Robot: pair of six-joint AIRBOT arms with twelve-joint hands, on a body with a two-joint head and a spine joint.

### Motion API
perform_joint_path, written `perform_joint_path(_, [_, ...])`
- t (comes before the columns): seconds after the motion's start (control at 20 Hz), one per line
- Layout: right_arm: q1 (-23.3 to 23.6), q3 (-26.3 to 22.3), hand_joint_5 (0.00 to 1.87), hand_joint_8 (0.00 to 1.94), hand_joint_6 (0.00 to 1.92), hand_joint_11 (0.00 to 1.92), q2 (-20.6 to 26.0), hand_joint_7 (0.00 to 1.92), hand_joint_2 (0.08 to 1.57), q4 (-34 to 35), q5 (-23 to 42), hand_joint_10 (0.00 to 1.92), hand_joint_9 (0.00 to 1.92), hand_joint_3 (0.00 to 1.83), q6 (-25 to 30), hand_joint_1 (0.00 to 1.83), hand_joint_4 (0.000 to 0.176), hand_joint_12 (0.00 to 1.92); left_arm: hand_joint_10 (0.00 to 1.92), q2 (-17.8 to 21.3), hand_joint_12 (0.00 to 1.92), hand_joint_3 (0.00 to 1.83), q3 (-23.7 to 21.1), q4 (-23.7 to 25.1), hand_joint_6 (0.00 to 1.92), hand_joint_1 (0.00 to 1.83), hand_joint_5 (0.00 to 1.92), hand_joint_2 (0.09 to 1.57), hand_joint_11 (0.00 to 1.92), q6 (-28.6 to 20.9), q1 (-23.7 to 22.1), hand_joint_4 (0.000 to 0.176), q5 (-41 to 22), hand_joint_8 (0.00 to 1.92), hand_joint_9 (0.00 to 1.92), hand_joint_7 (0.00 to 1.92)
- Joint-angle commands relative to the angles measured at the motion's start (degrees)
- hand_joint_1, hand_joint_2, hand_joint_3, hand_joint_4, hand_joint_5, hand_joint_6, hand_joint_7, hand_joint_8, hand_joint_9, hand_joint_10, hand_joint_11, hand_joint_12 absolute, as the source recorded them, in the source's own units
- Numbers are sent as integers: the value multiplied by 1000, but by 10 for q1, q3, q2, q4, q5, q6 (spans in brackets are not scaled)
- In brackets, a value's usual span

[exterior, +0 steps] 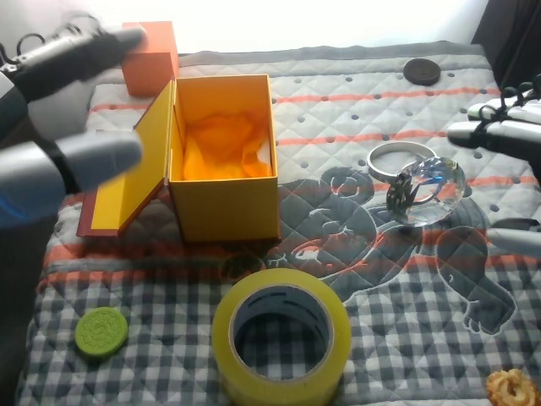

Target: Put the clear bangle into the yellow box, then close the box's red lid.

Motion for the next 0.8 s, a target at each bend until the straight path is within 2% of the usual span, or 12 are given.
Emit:
perform_joint_path(0.0, [10, 3, 355, 0, 3, 12, 1, 239, 1077, 6, 69, 4, 249, 18, 2, 721, 80, 753, 17, 1, 597, 11, 0, 2, 6, 0, 373, 1289, 0, -3, -7, 171, -72, 6, 342, 365])
perform_joint_path(0.15, [50, 13, 366, 1, 1, 0, -18, 240, 1082, -3, 69, 4, 228, 1, 2, 697, 67, 739, 6, -2, 570, 3, 2, -4, 1, 0, 361, 1296, 0, -3, -6, 175, -69, 4, 349, 383])
perform_joint_path(0.2, [60, 17, 356, 2, 2, 0, -26, 248, 1086, -5, 69, 4, 214, 1, 2, 714, 64, 647, 5, -2, 569, 3, 2, -4, 0, 0, 345, 1298, 0, -3, -6, 174, -68, 0, 349, 370])
perform_joint_path(0.25, [71, 23, 326, 2, 2, 0, -35, 224, 1090, -8, 69, 4, 170, 2, 2, 685, 91, 503, 7, -3, 572, 3, 2, -4, 4, 0, 353, 1298, 0, -3, -6, 175, -67, 2, 355, 372])
perform_joint_path(0.3, [91, 35, 315, 0, 0, 0, -52, 204, 1090, -9, 55, 3, 159, 1, 2, 637, 110, 468, 5, -4, 574, 1, 3, -4, 5, 0, 378, 1297, 0, -3, -6, 176, -64, 3, 370, 395])
perform_joint_path(0.35, [94, 38, 315, 0, 0, 0, -55, 204, 1090, -9, 49, 3, 159, 1, 2, 637, 110, 468, 5, -4, 574, 1, 3, -4, 5, 0, 378, 1297, 0, -3, -6, 176, -64, 3, 370, 395])
perform_joint_path(0.4, [108, 51, 302, 0, 0, 0, -68, 197, 1091, -9, 25, 1, 154, 1, 2, 596, 163, 433, 7, -4, 557, 1, 4, -4, 2, 0, 376, 1299, 0, -3, -6, 176, -64, 5, 383, 412])
perform_joint_path(0.5, [126, 78, 350, 4, 3, 19, -92, 275, 1061, -9, -28, 4, 208, 0, 2, 721, 157, 393, 2, -4, 498, 0, 3, -4, 1, 0, 368, 1297, 0, -3, -6, 176, -64, 3, 360, 408])
perform_joint_path(0.6, [130, 96, 327, 4, 0, 96, -105, 303, 1043, -8, -72, 9, 280, 0, 2, 809, 41, 480, 1, -6, 457, 0, 4, -4, 1, 0, 370, 1291, 0, -3, -6, 176, -60, 2, 354, 407])
perform_joint_path(0.65, [130, 100, 354, 4, 4, 178, -107, 327, 1045, -6, -82, 18, 400, 0, 2, 881, 46, 805, 1, -6, 426, 0, 4, -4, 1, 0, 358, 1295, 0, -3, -7, 176, -59, 0, 348, 404])
perform_joint_path(0.7, [130, 102, 451, 11, 10, 180, -108, 444, 1046, -6, -89, 16, 469, 0, 2, 950, 18, 888, 0, -6, 418, 1, 4, -4, 0, 0, 339, 1296, 0, -3, -6, 176, -59, 0, 338, 388])
perform_joint_path(0.75, [130, 103, 529, 14, 8, 195, -108, 580, 1048, -4, -93, 25, 580, 0, 2, 974, 0, 956, 1, -6, 447, 1, 3, -4, 0, 0, 316, 1304, 0, -3, -6, 176, -58, 1, 333, 375])
